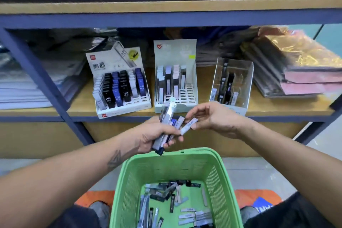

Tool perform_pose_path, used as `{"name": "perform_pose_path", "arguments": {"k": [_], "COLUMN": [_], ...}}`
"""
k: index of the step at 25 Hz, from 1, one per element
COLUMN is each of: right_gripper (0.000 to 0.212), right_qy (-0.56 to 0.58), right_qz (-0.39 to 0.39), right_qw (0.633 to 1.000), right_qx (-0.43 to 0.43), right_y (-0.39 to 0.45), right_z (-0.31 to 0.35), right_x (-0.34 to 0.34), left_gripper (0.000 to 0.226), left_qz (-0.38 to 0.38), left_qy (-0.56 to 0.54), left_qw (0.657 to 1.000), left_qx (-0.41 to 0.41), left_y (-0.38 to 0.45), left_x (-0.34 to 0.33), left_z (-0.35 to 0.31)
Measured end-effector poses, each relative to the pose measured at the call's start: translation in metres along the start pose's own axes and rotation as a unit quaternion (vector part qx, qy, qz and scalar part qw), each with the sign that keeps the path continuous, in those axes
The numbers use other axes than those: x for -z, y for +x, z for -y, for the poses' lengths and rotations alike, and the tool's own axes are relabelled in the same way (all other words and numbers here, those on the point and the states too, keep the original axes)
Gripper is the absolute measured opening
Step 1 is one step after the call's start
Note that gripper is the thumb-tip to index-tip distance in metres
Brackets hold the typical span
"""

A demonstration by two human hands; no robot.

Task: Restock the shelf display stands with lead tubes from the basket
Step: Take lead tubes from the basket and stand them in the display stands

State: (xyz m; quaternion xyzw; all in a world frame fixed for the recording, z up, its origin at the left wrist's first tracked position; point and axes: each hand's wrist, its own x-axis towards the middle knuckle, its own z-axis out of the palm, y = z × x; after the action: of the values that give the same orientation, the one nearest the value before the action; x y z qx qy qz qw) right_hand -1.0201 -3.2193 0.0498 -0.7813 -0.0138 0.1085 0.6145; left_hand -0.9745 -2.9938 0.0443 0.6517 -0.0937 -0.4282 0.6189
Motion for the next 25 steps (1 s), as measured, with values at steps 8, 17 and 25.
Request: {"name": "perform_pose_path", "arguments": {"k": [8, 17, 25], "right_gripper": [0.031, 0.023, 0.028], "right_qy": [0.005, -0.070, 0.033], "right_qz": [-0.061, -0.115, -0.212], "right_qw": [0.996, 0.990, 0.976], "right_qx": [0.058, 0.049, 0.040], "right_y": [-0.001, -0.013, -0.023], "right_z": [0.035, 0.039, 0.030], "right_x": [0.037, 0.061, 0.080], "left_gripper": [0.017, 0.013, 0.023], "left_qz": [-0.077, -0.080, -0.094], "left_qy": [0.020, 0.037, 0.017], "left_qw": [0.992, 0.982, 0.983], "left_qx": [-0.097, -0.169, -0.156], "left_y": [0.022, 0.051, 0.064], "left_x": [-0.030, -0.039, -0.056], "left_z": [-0.050, -0.072, -0.068]}}
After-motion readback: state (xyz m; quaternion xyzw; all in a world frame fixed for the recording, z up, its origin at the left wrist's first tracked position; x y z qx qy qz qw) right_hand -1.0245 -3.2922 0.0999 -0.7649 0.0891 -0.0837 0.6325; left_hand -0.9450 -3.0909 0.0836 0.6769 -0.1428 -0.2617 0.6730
